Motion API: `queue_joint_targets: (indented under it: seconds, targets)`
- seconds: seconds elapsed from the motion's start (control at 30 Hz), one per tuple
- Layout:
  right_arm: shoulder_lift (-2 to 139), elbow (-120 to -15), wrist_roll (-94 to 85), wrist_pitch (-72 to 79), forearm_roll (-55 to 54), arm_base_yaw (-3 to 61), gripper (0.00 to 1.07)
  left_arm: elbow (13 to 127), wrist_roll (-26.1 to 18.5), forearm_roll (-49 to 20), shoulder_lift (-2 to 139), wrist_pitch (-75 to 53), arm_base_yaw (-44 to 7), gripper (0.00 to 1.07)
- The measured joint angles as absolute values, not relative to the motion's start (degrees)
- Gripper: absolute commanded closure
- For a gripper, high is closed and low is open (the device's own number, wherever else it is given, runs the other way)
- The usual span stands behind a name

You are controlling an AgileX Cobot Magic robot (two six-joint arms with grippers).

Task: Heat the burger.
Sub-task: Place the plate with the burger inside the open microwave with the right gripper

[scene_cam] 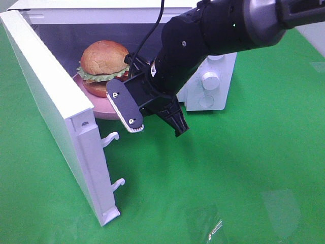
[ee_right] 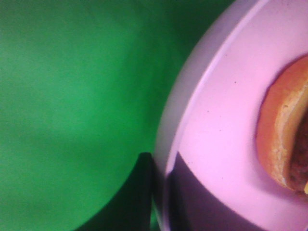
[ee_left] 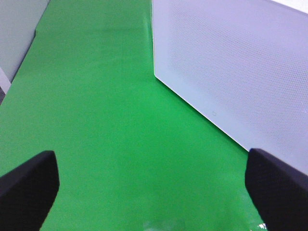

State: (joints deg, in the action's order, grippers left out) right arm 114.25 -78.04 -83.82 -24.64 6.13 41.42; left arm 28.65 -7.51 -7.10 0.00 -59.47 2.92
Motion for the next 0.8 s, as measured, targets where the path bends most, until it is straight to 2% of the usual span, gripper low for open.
queue_joint_targets:
  seconds: [0.5,0.8]
  targets:
    - [121.98,-91.21,-77.52,-30.31,6.13,41.42,1.07,28.65,-7.51,-7.1,0.0,-59.47,2.92,0.09]
    - [124.27,-95.57,-74.48,-31.86,6.19,41.42,1.07,28.65,-7.51,-7.1,0.0,-59.47,2.92,0.09]
